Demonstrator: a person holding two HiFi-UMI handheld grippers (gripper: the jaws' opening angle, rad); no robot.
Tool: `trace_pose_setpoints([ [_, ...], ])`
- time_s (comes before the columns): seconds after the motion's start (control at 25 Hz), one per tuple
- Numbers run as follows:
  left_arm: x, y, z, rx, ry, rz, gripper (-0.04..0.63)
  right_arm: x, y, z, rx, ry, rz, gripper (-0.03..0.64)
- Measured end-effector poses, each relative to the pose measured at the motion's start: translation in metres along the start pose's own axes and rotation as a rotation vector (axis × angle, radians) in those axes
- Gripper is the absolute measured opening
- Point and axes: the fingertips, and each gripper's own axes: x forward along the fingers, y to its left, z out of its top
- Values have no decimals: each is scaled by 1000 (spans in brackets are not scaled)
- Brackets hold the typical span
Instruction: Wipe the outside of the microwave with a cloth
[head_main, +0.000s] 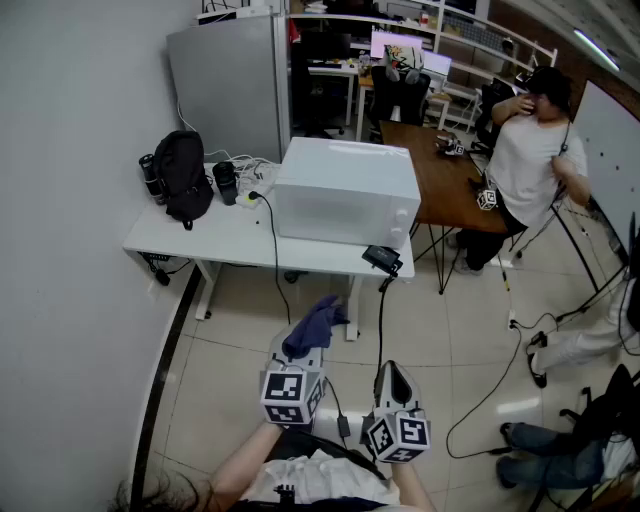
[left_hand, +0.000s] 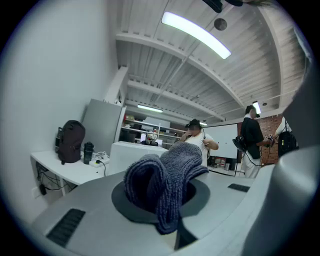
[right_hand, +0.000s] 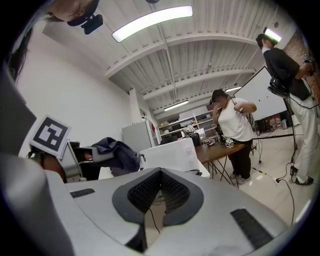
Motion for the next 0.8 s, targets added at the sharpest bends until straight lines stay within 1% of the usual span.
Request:
trace_pose_setpoints([
  [0.16,58,2,23,-29,-11,-61,52,32,-4,2,5,-6,-17,20],
  [0.32,118,8,49,-9,-49,-104,52,77,-13,6,2,-13,-30,20],
  [0.4,152,14,55,-11,-58,-136,52,107,-20,10,-10,-25,-49,20],
  [0.52,204,21,57,-19,-28,-195,52,156,-30,19,-24,-33,-85,20],
  [0.64,250,24,63,-39,12,-266,52,203,-38,42,-29,-55,-123,20],
  [0.8,313,5,76,-39,37,-381,52,248,-57,67,-19,-126,-194,20],
])
